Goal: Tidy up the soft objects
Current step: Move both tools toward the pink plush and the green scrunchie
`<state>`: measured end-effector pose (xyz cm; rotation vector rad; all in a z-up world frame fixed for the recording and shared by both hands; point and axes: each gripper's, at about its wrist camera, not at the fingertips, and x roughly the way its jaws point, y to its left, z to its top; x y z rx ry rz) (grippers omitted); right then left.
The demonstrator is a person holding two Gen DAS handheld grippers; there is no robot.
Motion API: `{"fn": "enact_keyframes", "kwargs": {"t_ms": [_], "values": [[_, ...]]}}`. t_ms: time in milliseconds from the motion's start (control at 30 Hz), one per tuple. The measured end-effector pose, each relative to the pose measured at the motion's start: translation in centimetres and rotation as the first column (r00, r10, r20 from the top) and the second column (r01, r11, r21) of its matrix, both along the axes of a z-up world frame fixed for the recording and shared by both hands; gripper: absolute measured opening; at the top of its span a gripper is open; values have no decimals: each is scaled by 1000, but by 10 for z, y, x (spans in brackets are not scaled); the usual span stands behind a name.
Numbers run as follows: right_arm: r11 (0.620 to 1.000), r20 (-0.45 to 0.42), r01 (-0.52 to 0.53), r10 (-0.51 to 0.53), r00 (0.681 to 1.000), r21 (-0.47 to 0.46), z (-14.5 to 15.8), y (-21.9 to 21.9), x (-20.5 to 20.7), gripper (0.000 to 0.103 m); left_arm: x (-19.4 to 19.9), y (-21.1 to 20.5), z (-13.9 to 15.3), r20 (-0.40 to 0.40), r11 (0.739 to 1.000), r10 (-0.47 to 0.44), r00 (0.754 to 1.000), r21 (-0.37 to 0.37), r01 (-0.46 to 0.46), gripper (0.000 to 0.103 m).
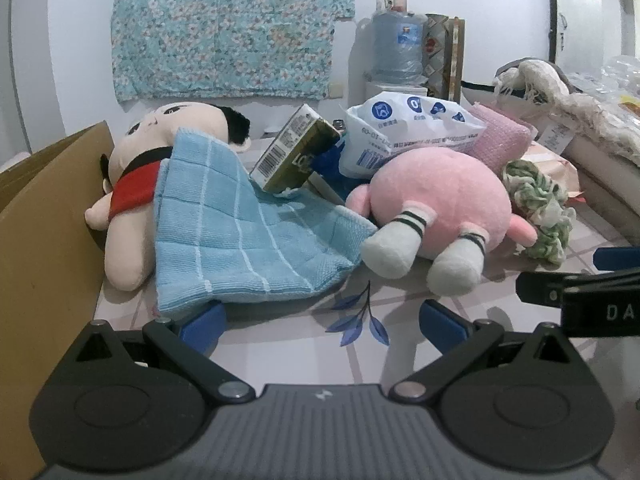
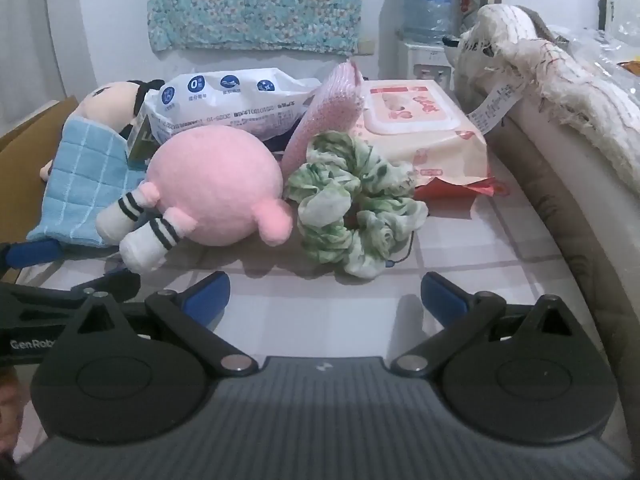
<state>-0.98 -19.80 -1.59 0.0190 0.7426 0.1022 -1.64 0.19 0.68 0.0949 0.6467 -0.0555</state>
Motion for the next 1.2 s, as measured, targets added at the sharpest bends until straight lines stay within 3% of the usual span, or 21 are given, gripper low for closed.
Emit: {"fn": "enact_keyframes", "kwargs": {"t_ms": [400,767,1200], "values": [[1000,50,-17,18,999,-21,10,5,-6,102,-7,4,9,0,1000,-4,1000,-31,4,103],[1000,65,18,-19,998,4,14,-7,-14,102,-15,-4,20,102,998,-40,994,43,36,103],[1000,131,-14,18,991,-26,24,1,-18,102,-11,16,23,55,998,-10,998,-57,13,103]]}}
